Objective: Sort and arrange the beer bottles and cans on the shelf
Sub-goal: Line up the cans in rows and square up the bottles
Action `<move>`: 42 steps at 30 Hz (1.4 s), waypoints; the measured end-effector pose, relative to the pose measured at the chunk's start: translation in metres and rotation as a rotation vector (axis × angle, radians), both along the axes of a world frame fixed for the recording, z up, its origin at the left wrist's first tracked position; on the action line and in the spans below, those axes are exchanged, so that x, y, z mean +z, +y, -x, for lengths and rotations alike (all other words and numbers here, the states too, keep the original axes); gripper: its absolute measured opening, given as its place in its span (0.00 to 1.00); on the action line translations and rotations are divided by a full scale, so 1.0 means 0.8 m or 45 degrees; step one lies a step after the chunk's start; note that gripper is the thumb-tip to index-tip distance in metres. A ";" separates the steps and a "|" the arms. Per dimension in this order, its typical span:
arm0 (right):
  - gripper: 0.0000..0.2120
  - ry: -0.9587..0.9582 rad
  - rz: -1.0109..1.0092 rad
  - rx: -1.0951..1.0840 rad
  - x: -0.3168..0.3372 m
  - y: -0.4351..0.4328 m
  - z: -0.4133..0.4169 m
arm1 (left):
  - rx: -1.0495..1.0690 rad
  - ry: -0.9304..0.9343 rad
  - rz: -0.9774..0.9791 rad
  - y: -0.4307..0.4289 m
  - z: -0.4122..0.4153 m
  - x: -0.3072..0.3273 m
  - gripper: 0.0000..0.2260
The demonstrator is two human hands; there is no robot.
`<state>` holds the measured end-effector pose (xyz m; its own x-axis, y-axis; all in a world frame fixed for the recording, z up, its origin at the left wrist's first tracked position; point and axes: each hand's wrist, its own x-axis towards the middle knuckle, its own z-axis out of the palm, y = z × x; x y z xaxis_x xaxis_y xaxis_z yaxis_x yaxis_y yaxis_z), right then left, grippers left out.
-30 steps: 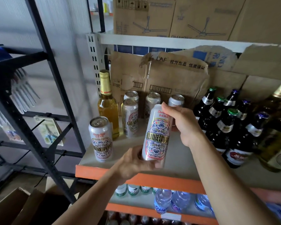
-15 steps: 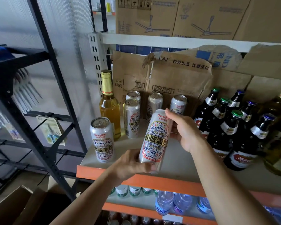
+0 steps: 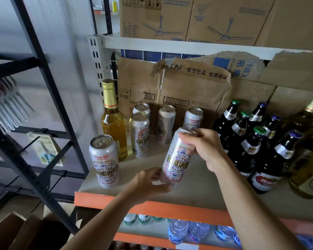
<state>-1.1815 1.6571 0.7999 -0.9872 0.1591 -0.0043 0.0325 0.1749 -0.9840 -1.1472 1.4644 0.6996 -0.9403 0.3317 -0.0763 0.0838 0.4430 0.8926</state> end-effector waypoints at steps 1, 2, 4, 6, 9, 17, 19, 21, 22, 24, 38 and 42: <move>0.14 0.018 -0.026 -0.028 -0.001 0.004 0.004 | 0.005 0.023 0.073 0.001 0.003 0.000 0.25; 0.12 0.037 -0.050 -0.055 -0.002 0.008 0.008 | 0.021 0.050 0.167 0.000 0.005 0.000 0.29; 0.08 0.070 -0.104 -0.108 -0.003 0.015 0.015 | 0.032 0.113 0.311 -0.002 0.010 -0.002 0.36; 0.08 0.083 -0.131 -0.151 -0.005 0.022 0.023 | -0.017 0.119 0.409 -0.002 0.016 -0.004 0.39; 0.09 0.090 -0.118 -0.172 -0.010 0.030 0.033 | -0.117 0.145 0.580 0.003 0.025 -0.004 0.37; 0.08 0.118 -0.216 -0.146 -0.020 0.036 0.052 | -0.217 0.163 0.783 0.010 0.054 -0.006 0.42; 0.09 0.112 -0.242 -0.143 -0.022 0.038 0.056 | -0.232 0.152 0.834 0.012 0.059 -0.005 0.43; 0.09 0.112 -0.268 -0.133 -0.022 0.038 0.060 | -0.253 0.136 0.875 0.015 0.063 -0.004 0.44; 0.09 0.114 -0.279 -0.129 -0.023 0.038 0.062 | -0.262 0.128 0.890 0.016 0.065 -0.003 0.45; 0.10 0.122 -0.297 -0.119 -0.024 0.039 0.065 | -0.272 0.114 0.911 0.017 0.067 -0.003 0.45; 0.17 0.166 -0.364 -0.103 -0.027 0.047 0.078 | -0.272 0.070 0.945 0.020 0.071 -0.003 0.48; 0.22 0.142 -0.409 -0.091 -0.029 0.050 0.080 | -0.269 0.058 0.925 0.020 0.071 -0.004 0.47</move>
